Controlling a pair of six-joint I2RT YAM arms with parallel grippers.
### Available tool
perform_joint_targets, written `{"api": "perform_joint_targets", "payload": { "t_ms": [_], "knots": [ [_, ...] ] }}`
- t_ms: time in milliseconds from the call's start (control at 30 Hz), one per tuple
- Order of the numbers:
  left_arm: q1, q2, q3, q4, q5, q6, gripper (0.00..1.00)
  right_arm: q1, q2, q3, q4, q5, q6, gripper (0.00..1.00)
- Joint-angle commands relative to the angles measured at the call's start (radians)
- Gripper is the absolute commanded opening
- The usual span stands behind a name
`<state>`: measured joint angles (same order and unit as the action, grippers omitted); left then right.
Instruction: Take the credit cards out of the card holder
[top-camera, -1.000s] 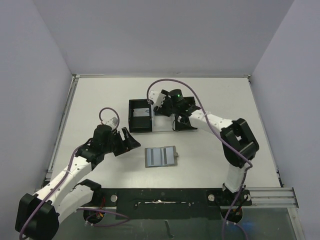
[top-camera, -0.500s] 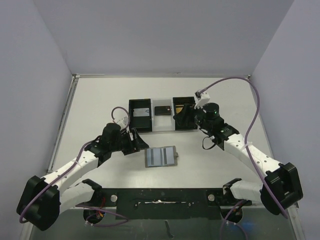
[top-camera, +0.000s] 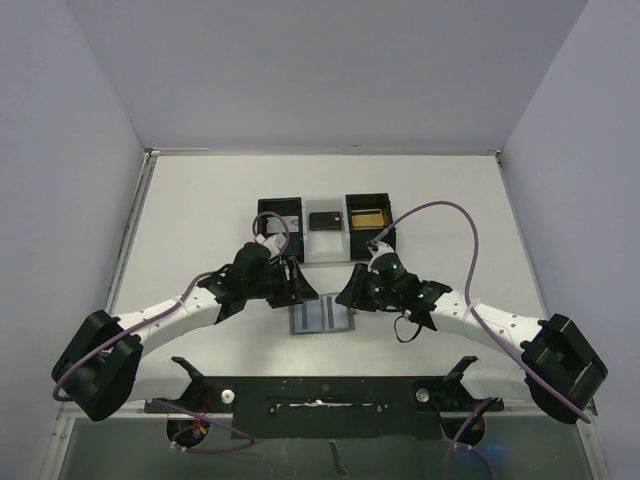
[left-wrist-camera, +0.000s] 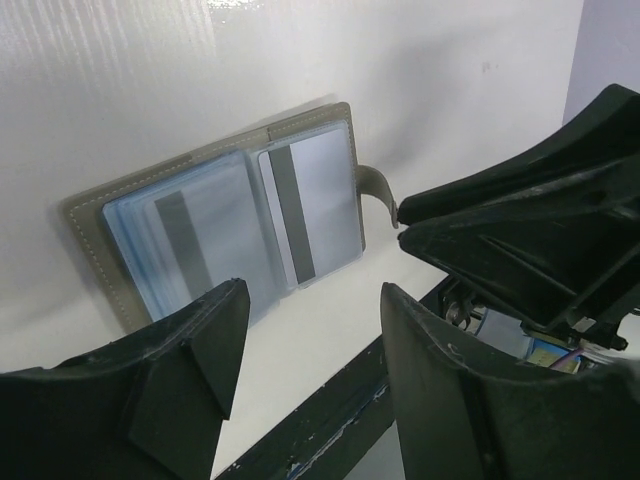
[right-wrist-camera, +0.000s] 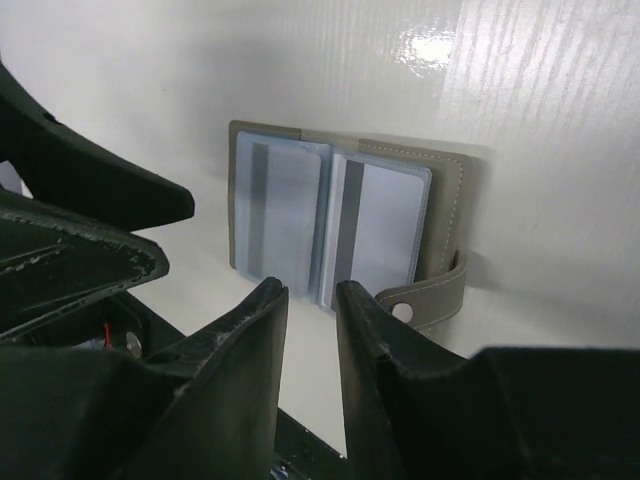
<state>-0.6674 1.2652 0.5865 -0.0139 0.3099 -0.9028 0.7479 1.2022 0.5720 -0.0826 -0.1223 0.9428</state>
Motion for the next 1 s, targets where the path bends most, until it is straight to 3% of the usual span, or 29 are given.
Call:
{"api": "perform_joint_targets", "payload": {
  "t_ms": [0,433,567,667,967],
  "knots": [
    [-0.012,0.015,0.049,0.071,-0.012,-0.009,0.53,0.010,0.052,0.055,0.004,0.022,0.017,0.27],
    [-0.052,0.070,0.066,0.104,0.022,-0.006,0.51,0.021,0.141,0.111,-0.134,0.104,0.000,0.25],
    [-0.080,0.125,0.108,0.115,0.033,0.002,0.50,0.019,0.173,0.103,-0.114,0.092,-0.004,0.23],
    [-0.095,0.164,0.121,0.128,0.032,0.004,0.46,0.020,0.198,0.101,-0.106,0.092,-0.001,0.17],
    [-0.101,0.249,0.096,0.122,-0.049,-0.005,0.40,0.016,0.227,0.066,-0.088,0.095,0.018,0.16]
  ]
}}
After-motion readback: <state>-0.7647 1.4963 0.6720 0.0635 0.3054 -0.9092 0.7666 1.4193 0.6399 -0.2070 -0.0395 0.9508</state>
